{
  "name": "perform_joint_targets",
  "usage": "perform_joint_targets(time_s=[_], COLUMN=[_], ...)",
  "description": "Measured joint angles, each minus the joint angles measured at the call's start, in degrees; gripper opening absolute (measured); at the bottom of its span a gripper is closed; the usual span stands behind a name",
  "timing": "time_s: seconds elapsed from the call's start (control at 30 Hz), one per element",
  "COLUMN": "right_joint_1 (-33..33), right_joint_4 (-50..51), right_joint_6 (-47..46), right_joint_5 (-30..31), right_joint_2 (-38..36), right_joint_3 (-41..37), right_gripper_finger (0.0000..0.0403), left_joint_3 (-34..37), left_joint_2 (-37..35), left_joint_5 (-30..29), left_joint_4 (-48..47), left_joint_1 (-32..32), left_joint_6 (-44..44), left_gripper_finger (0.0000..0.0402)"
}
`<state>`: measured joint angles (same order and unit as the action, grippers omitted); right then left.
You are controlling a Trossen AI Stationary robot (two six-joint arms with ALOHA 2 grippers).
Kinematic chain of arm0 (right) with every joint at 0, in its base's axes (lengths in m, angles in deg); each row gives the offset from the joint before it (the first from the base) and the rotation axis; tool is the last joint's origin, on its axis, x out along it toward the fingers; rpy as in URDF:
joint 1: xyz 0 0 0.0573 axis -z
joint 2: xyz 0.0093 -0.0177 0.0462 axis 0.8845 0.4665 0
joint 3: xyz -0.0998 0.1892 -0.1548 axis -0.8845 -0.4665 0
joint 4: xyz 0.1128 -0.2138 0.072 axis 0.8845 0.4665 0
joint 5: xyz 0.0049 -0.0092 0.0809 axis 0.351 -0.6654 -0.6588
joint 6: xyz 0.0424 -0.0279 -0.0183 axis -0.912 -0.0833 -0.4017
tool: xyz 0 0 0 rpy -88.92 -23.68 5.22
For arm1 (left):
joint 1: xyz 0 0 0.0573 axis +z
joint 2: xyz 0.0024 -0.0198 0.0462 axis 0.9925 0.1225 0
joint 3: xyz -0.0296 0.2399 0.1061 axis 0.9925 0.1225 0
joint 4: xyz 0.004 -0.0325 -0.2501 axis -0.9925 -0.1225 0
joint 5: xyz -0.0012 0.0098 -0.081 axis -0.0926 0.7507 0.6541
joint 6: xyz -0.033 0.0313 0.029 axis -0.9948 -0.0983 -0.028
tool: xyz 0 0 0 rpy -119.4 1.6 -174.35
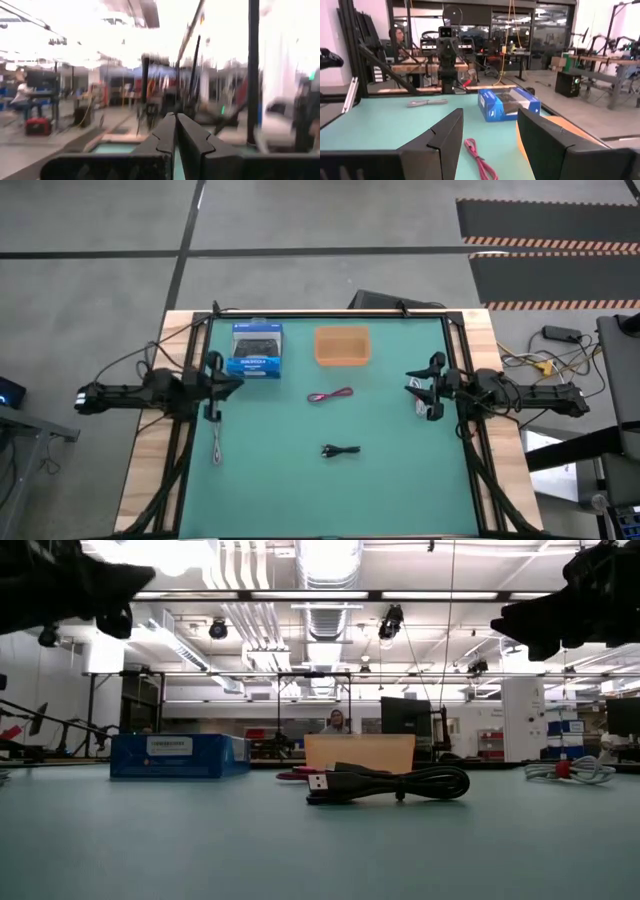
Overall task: Pick and place USB-C Cables
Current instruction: Put the white black charger cable into the orange bin
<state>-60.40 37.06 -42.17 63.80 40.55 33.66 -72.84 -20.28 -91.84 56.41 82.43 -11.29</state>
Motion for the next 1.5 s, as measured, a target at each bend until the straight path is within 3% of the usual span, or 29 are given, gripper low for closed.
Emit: perform_joint_targets(time_s=[0.2,0.43,0.53,0.67,0.8,0.93,1.1,1.3,1.4,1.5], right_joint_1=[0.0,0.0,0.1,0.1,0.1,0.1,0.1,0.1,0.1,0.1], right_joint_4=[-0.4,-0.6,-5.1,-10.6,-14.9,-16.0,-17.0,-17.1,-17.2,-17.1], right_joint_6=[1.7,2.4,1.7,1.1,5.6,9.5,14.2,20.9,22.8,23.9], right_joint_5=[0.0,0.0,2.5,3.0,3.0,3.0,2.9,2.9,2.9,2.9], right_joint_2=[0.0,0.0,0.1,0.1,0.2,0.4,0.3,0.3,0.3,0.3], right_joint_3=[0.0,0.0,0.0,0.0,0.1,1.3,3.5,6.1,7.6,8.9], right_gripper_finger=[0.018,0.018,0.018,0.0172,0.0152,0.0127,0.0097,0.0069,0.0061,0.0057], left_joint_3=[0.0,0.0,0.0,0.0,0.0,-0.5,-3.4,-5.4,-7.9,-11.9], left_joint_2=[0.0,0.2,0.5,1.3,4.3,8.1,14.3,22.2,26.1,31.1], left_joint_5=[0.0,-2.5,-3.2,-8.0,-16.8,-25.8,-31.2,-31.0,-30.1,-25.1], left_joint_4=[8.8,10.7,10.9,11.2,10.8,5.6,-2.7,-5.1,-13.6,-26.3], left_joint_1=[0.0,0.0,0.0,0.0,0.0,0.0,0.0,0.0,0.0,0.0], left_joint_6=[-1.3,-1.6,-5.2,-8.2,-14.4,-22.5,-32.5,-43.8,-53.7,-65.6], left_gripper_finger=[0.0001,0.0001,0.0001,0.0001,0.0001,0.0001,0.0001,0.0,0.0,0.0])
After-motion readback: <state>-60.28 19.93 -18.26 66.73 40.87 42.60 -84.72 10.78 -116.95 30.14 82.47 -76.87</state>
